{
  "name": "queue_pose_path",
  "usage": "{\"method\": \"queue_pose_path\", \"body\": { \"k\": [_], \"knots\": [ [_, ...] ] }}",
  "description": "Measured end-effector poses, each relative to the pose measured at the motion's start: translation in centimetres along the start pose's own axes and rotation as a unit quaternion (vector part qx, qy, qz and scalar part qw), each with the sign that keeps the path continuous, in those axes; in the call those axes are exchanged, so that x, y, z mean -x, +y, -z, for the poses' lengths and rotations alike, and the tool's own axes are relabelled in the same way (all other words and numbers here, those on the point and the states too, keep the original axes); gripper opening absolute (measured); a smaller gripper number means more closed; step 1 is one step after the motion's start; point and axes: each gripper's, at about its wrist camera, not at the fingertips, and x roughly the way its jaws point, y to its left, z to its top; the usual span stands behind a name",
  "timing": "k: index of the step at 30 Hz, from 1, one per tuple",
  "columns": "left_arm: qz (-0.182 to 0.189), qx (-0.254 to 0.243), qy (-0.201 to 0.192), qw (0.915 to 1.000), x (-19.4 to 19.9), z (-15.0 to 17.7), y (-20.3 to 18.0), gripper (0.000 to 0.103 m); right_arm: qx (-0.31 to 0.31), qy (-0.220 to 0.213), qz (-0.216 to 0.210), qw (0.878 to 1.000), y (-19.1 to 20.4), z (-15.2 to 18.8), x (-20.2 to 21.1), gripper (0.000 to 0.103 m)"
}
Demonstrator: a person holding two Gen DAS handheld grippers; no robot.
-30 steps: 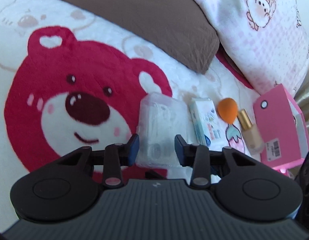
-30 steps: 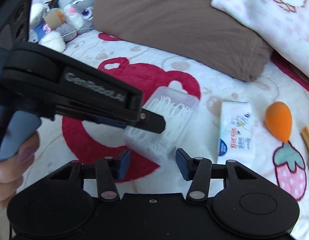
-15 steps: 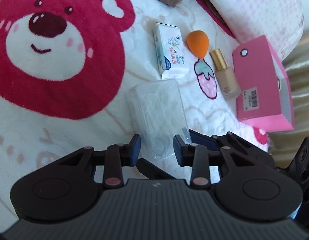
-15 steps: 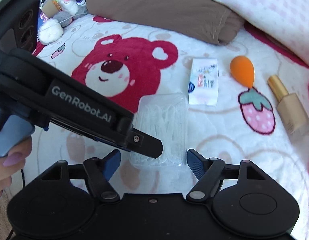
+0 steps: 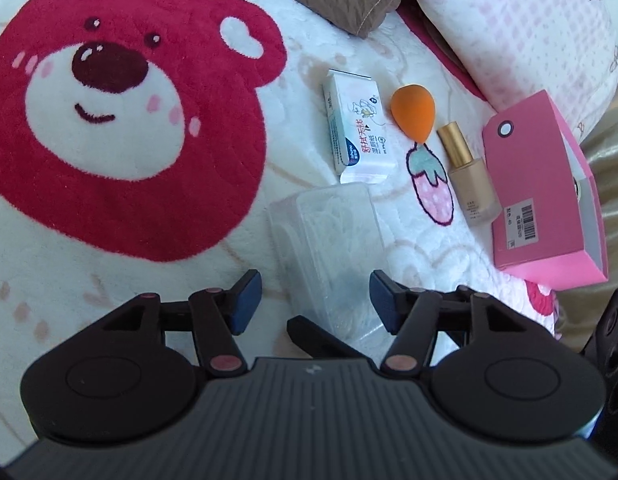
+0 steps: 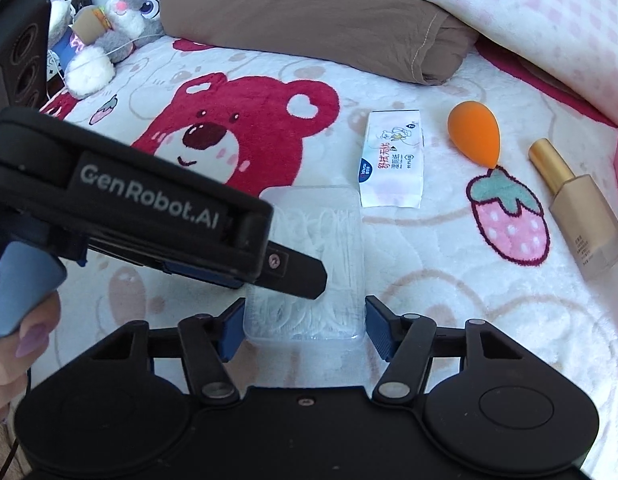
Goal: Organize objects
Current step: 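Close the left gripper around the clear plastic floss box, then lift the floss box with the left gripper and carry it into the pink box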
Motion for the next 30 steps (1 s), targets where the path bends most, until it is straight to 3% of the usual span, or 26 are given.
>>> {"method": "queue_pose_path", "body": {
  "k": [2,5,13,22,26,30],
  "knots": [
    [0.007,-0.022,0.005,0.9997,0.1,0.1,-0.7,0.045,-0.018,0.000,-0.008,1.000,-0.4,0.1,0.0,0.066],
    [-0.003,-0.069,0.000,0.9976,1.2,0.4,-2.3,0.039,-0.047,-0.001,-0.019,0.999,-1.1,0.2,0.5,0.065],
    [0.015,-0.101,-0.002,0.9948,2.8,2.2,-5.2,0.038,-0.091,-0.008,-0.025,0.996,-2.3,1.6,3.9,0.065],
    [0.009,-0.157,-0.042,0.9866,5.7,5.9,-9.3,0.039,-0.109,-0.020,-0.032,0.993,-3.0,3.4,8.6,0.065],
    [0.033,-0.146,-0.044,0.9878,7.3,6.9,-10.4,0.039,-0.063,-0.039,-0.007,0.997,-2.0,4.2,11.4,0.065],
    [0.027,-0.186,-0.063,0.9801,8.8,8.4,-13.3,0.039,-0.054,-0.058,-0.001,0.997,-2.3,4.7,14.1,0.065]
  ]
}}
